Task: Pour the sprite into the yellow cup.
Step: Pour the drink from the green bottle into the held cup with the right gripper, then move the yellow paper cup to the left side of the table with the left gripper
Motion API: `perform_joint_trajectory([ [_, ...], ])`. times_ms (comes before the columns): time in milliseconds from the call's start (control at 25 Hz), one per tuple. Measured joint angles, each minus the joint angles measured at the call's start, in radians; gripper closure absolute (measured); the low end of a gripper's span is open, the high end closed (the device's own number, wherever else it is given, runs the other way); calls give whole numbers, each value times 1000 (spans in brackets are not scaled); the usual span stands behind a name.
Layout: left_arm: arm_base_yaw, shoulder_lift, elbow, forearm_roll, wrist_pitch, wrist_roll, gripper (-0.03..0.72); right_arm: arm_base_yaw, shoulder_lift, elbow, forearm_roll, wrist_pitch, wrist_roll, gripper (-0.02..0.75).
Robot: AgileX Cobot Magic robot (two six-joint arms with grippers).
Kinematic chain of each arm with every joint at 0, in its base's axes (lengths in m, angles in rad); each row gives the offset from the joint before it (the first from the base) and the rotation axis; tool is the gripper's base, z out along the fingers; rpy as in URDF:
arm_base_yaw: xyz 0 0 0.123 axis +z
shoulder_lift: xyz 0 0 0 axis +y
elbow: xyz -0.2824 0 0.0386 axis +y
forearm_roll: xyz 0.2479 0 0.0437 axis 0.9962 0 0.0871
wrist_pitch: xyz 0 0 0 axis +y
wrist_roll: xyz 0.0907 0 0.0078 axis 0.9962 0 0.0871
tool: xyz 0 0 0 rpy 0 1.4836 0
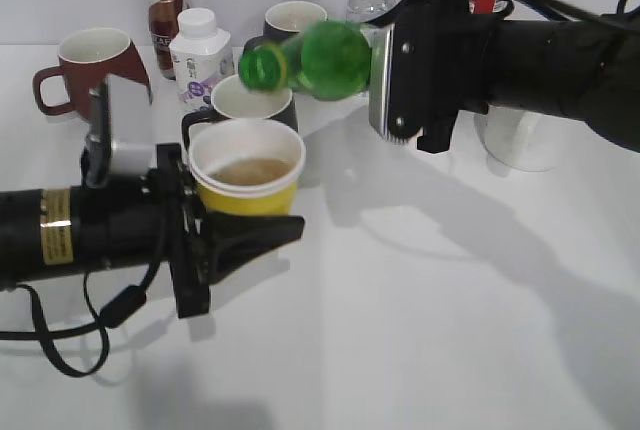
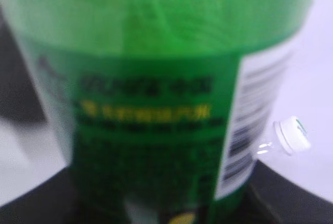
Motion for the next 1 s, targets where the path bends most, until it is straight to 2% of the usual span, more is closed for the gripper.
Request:
perform_joint_trajectory([
  [200,56,-42,0,-5,-4,0,302,0,0,0,1,-7,271,372],
  [440,172,-94,0,-6,-6,0,302,0,13,0,19,-116,580,372],
  [600,259,-100,0,-29,0,0,302,0,54,-1,125,-152,691,372],
  [720,310,-100,0,-94,39,0,302,0,81,-1,233,-154,722,372],
  [880,363,-100,0,-179,84,2,303,0,100,-1,354,-164,787,372],
  [1000,379,-100,0,-257,118,64,303,0,119,-2,400,-166,840,372],
])
